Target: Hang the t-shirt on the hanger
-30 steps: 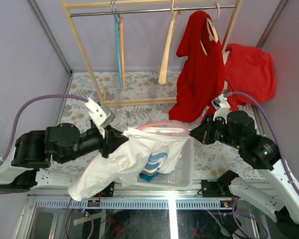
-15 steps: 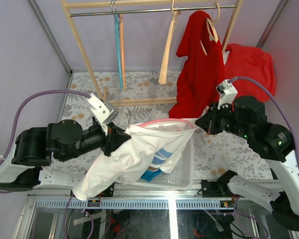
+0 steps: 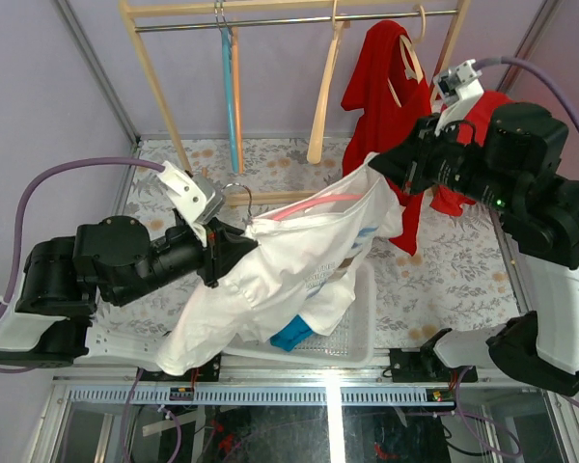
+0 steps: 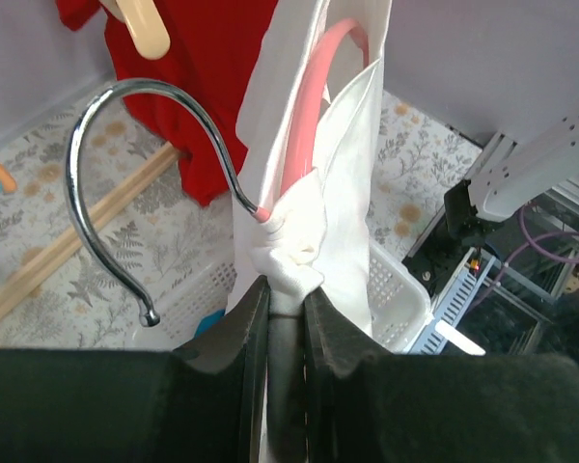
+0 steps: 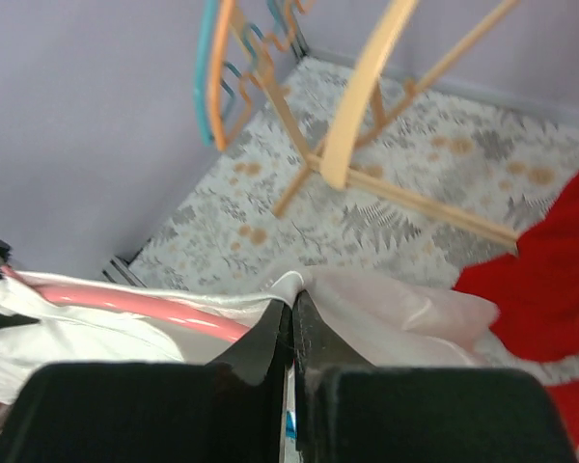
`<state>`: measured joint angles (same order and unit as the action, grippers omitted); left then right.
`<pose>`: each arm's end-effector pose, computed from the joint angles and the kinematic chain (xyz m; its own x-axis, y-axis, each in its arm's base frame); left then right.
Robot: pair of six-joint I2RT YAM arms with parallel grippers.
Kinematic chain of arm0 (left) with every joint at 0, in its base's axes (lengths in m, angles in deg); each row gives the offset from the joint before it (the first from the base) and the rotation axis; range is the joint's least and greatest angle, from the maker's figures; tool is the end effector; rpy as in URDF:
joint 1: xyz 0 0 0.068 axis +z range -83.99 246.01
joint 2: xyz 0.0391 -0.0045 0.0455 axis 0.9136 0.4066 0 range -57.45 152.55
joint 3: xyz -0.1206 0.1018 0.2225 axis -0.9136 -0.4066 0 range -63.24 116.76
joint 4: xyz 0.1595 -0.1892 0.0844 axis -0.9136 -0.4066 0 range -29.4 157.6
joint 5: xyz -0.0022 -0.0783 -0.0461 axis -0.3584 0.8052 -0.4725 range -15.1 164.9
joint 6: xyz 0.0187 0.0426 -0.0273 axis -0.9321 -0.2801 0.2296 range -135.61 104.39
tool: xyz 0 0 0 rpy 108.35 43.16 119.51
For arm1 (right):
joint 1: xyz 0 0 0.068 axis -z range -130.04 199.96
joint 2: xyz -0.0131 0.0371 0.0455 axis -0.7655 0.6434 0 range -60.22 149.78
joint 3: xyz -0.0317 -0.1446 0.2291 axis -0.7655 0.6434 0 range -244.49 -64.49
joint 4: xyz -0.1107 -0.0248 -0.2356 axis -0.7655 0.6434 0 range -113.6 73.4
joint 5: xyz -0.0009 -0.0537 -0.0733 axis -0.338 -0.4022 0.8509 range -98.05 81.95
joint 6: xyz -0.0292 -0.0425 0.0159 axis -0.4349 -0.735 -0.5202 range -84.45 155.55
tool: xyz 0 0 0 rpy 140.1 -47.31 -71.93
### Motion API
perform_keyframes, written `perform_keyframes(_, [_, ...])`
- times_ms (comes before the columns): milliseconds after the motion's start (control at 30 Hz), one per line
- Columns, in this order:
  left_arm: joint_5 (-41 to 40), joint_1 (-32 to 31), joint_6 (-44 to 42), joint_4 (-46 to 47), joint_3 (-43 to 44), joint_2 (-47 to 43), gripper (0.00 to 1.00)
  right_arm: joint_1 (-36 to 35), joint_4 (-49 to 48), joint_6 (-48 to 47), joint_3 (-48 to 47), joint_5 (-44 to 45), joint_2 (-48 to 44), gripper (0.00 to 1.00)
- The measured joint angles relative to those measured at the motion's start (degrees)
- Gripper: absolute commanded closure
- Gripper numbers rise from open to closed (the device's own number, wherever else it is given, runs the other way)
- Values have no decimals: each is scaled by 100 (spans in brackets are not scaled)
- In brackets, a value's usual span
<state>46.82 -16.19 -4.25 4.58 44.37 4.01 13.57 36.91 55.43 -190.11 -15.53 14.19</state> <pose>0.0331 -0.1178 0.5330 -0.1988 0.1703 -0.9651 0.7893 0.6116 -0.0547 0.1290 0.1009 0.5786 -0.3575 0.1553 -0.9209 -0.6062 0.7115 0.3553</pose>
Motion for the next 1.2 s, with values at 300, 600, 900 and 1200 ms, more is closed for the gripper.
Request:
perform_keyframes(300, [-20,0,-621,820,157,98,100,2,-955,168,267,-1303,-61,100])
perform_keyframes(600, [9,0,-734,1851,-2225,-603,100,2,-2138,623,3436,-2310,-1165,100])
perform_keyframes(900, [-48,0,-721,2365,-2966,-675,100,-337,-2813,887,4439,-2481,-1635,100])
perform_keyframes(1200, [-59,7,-778,2535,-3018,-868,100,-1147,-2852,675,4046,-2079,-1091,100])
